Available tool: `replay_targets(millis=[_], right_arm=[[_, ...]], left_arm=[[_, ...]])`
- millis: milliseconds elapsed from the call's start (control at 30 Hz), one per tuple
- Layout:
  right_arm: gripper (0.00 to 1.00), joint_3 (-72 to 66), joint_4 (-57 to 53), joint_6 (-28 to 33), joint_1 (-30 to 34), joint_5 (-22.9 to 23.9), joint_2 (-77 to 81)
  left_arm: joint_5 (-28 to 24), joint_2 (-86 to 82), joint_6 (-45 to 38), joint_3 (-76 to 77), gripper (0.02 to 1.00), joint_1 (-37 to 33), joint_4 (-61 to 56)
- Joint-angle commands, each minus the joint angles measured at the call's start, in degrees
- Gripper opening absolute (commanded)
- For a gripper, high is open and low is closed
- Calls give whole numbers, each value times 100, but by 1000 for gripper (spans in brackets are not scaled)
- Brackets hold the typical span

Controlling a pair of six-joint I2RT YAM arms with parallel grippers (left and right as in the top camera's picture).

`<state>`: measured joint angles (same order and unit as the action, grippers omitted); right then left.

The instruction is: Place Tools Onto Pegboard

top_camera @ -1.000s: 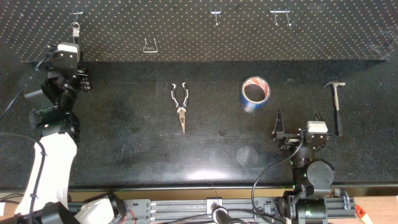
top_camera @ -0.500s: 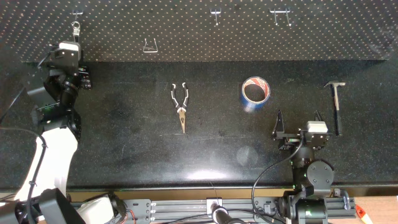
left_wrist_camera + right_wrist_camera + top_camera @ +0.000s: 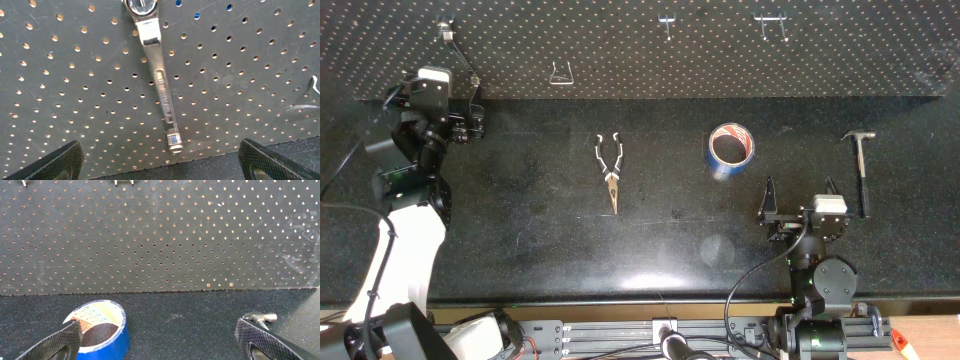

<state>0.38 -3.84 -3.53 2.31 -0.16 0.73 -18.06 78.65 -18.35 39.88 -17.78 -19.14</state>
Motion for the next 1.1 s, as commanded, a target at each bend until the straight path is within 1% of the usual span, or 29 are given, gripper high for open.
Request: replay_targets(millis=[33,167,367,433,533,667,800,933,1000,1100], right_arm=[[1000,-15,-31,83,28,-35,-61],[1000,-15,-31,83,28,-35,-61],[1000,-15,-31,83,28,-35,-61],[998,-15,-31,83,28,-35,-61],[1000,-15,-31,83,28,-35,-61],[1000,-15,-31,83,28,-35,-61],[1000,-15,-31,83,28,-37,-61],[1000,-15,-31,83,28,-35,-61],[1000,-15,-31,83,28,-35,-61],[1000,-15,-31,83,28,-35,-61]], left_arm=[[-46,-437,-13,57,996,17,313],[-42,-1239,-15,57,993,17,1307],[-39,-2863,-15,57,996,17,3195],[61,-3355,-15,57,996,17,3908],[299,-3932,-15,57,996,17,4481],[304,-4409,-15,57,996,17,4642],[238,-4424,-13,57,996,17,4739],[247,-4424,-13,57,996,17,5141],[446,-4424,-17,57,996,17,5119],[485,-4415,-15,57,996,17,5128]])
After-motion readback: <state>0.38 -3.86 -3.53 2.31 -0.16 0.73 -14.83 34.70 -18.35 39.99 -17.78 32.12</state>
